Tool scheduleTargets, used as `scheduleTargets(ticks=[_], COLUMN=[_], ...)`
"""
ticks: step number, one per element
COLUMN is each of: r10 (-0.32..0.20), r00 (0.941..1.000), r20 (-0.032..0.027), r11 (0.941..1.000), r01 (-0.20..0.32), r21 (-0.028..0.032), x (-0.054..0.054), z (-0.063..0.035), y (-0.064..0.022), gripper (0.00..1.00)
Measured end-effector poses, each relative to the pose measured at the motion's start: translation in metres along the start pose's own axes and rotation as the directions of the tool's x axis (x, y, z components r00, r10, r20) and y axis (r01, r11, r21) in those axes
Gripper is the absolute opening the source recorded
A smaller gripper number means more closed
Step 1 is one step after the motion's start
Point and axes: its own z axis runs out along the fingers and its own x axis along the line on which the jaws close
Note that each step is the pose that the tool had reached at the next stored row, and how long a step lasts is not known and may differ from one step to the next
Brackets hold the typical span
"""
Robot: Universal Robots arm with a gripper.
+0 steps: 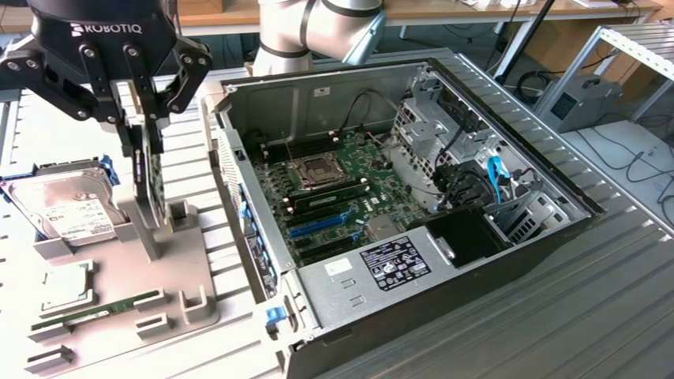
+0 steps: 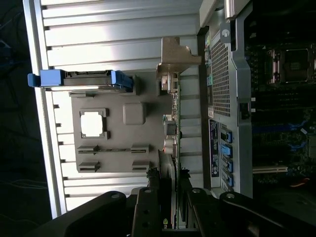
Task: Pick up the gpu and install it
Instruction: 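Pick up the gpu and move the gpu toward the slot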
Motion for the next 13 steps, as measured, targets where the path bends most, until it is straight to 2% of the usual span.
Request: scheduleTargets(ticks=[13], r10=[0.000], r00=[1.0000], r20=[0.0000], r11=[1.0000], r01=[0.000], r21=[0.0001], x=[-0.0034], z=[-0.0002], y=[0.0002], gripper=[0.26])
